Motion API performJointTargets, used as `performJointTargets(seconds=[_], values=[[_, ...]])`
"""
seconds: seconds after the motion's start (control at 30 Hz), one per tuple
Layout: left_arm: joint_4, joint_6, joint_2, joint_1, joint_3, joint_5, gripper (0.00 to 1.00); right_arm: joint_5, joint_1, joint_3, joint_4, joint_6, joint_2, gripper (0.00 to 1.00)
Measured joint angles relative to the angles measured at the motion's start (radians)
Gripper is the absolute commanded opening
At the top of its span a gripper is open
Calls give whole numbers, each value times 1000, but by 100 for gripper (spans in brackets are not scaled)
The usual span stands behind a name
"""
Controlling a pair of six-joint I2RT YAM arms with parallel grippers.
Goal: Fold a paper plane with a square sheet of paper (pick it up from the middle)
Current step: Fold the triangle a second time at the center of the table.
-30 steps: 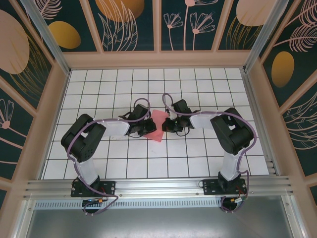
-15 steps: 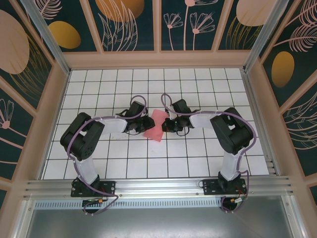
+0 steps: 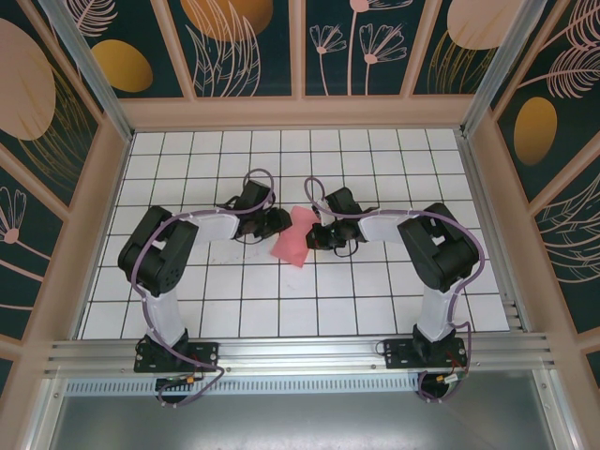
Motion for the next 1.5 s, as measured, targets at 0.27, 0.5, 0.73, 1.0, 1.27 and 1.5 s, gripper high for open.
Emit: performJointTargets(seconds=[0.27, 0.5, 0.73, 1.0, 1.27, 1.5], values=[[22, 57, -34, 18, -1, 50, 26, 0, 0, 0, 0, 0, 0, 1], [84, 44, -89, -12, -79, 140, 14, 0, 0, 0, 0, 0, 0, 1], [83, 43, -36, -47, -76, 144, 14, 0, 0, 2, 0, 0, 1, 1], [13, 40, 0, -54, -41, 52, 21, 0, 0, 2, -1, 0, 2, 1], [-11, 18, 0, -53, -19, 3, 34, 0, 0, 1, 0, 0, 2, 0], [-22, 26, -25, -39, -18, -35, 42, 0, 0, 1, 0, 0, 2, 0]])
